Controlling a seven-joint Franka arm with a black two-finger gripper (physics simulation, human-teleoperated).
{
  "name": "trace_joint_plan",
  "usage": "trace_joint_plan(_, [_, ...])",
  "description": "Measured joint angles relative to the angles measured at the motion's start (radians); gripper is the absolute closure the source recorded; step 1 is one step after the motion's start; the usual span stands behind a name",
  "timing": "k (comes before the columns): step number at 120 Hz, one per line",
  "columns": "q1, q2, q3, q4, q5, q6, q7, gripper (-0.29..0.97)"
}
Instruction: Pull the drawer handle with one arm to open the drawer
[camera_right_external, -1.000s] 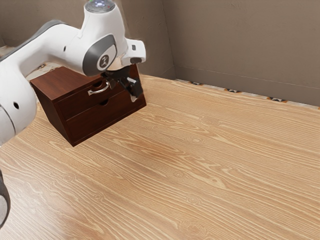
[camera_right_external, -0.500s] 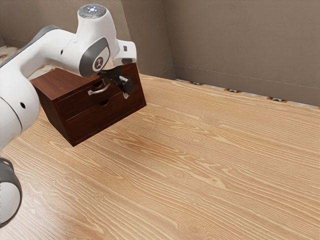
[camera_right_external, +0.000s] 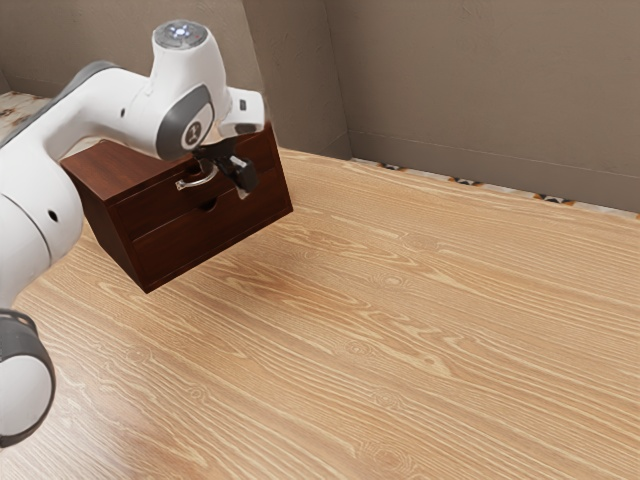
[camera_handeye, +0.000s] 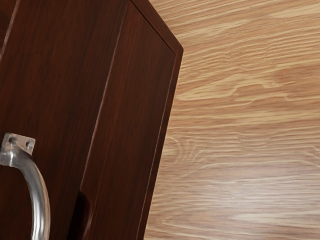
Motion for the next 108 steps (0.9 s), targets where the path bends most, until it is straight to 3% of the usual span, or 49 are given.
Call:
trace_joint_plan(38, [0.002, 0.037, 0.004, 0.032, 0.036, 0.061, 0.02, 0.0])
trace_joint_plan(108, [0.023, 0.043, 0.006, 0.007, 0.034, 0.119, 0.041, 0.0])
